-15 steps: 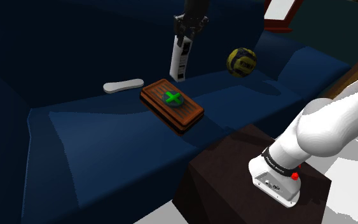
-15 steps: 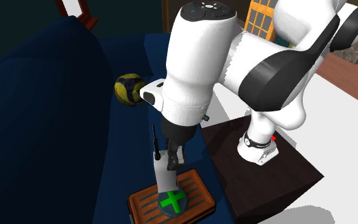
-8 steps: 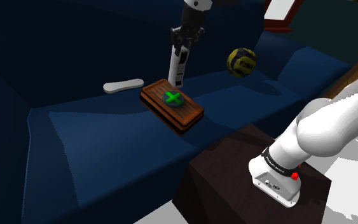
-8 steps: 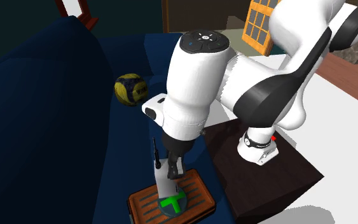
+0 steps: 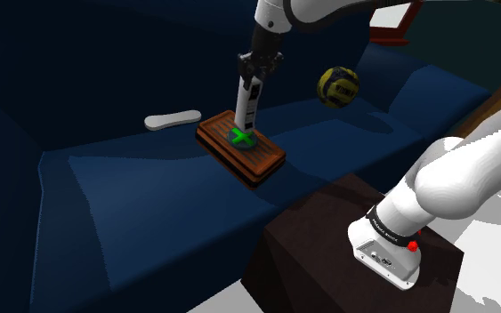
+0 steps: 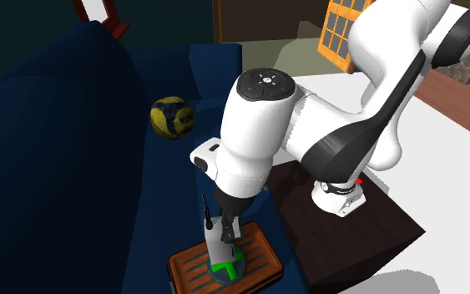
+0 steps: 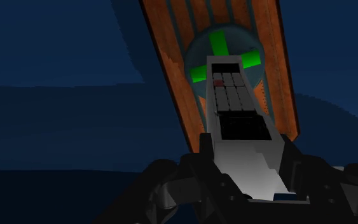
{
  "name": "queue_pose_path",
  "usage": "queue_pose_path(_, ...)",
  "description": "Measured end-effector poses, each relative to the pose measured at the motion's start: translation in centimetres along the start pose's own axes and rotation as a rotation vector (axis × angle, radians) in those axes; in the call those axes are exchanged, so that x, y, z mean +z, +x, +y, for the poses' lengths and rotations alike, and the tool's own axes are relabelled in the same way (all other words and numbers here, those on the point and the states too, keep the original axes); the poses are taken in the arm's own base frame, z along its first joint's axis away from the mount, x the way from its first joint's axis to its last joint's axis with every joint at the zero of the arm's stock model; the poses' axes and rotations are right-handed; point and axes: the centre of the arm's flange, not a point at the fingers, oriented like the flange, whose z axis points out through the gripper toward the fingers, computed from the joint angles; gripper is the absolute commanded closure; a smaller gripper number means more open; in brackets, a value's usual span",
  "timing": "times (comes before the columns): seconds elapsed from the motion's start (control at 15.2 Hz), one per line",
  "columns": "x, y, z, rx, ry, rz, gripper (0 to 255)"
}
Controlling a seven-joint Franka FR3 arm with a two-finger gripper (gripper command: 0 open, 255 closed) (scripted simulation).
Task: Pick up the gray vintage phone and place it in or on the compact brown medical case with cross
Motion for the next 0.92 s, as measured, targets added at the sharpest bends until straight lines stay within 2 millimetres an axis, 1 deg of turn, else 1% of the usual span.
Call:
queue_pose_path(0.33,0.1,0.0,0.0,0.000,0.000,0.000,255)
queue_pose_path(0.4,0.1,0.0,-0.1,0.000,0.000,0.000,0)
queue_pose_path(0.79,0.1,0.0,-0.1,0.000,0.000,0.001,0)
queue_pose_path(0.92,-1.2,-0.1,0.1,0.000,0.001,0.001,0)
